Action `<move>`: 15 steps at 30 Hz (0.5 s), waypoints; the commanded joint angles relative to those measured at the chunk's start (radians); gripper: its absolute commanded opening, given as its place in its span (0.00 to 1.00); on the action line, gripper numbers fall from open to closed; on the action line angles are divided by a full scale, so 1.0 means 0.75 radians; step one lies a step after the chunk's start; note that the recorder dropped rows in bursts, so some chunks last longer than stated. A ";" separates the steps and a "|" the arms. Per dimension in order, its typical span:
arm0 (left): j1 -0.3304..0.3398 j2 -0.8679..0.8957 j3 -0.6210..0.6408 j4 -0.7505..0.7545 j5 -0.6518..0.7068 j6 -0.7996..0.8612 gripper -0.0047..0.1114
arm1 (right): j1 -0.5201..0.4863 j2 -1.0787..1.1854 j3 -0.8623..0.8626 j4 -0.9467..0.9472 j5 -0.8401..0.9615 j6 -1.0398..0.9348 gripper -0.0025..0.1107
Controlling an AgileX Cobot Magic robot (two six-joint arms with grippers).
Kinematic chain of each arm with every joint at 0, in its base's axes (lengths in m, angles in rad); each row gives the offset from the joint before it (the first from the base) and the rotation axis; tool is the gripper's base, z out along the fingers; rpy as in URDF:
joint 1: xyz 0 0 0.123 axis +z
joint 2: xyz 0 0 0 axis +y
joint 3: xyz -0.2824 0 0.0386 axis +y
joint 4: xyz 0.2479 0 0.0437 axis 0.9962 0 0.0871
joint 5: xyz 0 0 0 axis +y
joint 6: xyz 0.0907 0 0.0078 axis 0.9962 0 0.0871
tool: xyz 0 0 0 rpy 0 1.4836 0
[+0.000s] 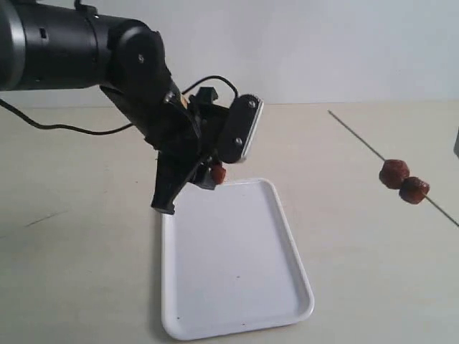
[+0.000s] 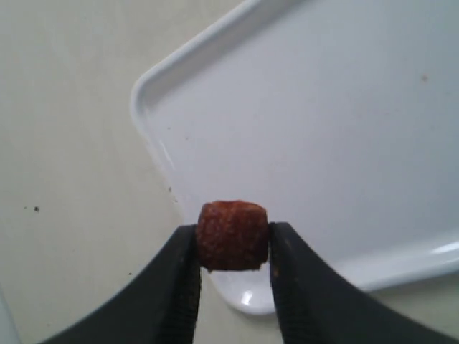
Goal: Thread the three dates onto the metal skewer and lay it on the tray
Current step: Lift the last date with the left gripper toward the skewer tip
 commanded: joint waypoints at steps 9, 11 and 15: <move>0.024 -0.080 0.001 -0.220 -0.023 0.263 0.33 | -0.004 0.079 -0.002 0.305 -0.008 -0.240 0.02; 0.024 -0.089 0.001 -0.242 -0.006 0.291 0.33 | -0.004 0.101 -0.002 0.305 -0.008 -0.243 0.02; 0.024 -0.102 0.001 -0.242 0.033 0.336 0.33 | -0.004 0.147 -0.002 0.305 -0.008 -0.269 0.02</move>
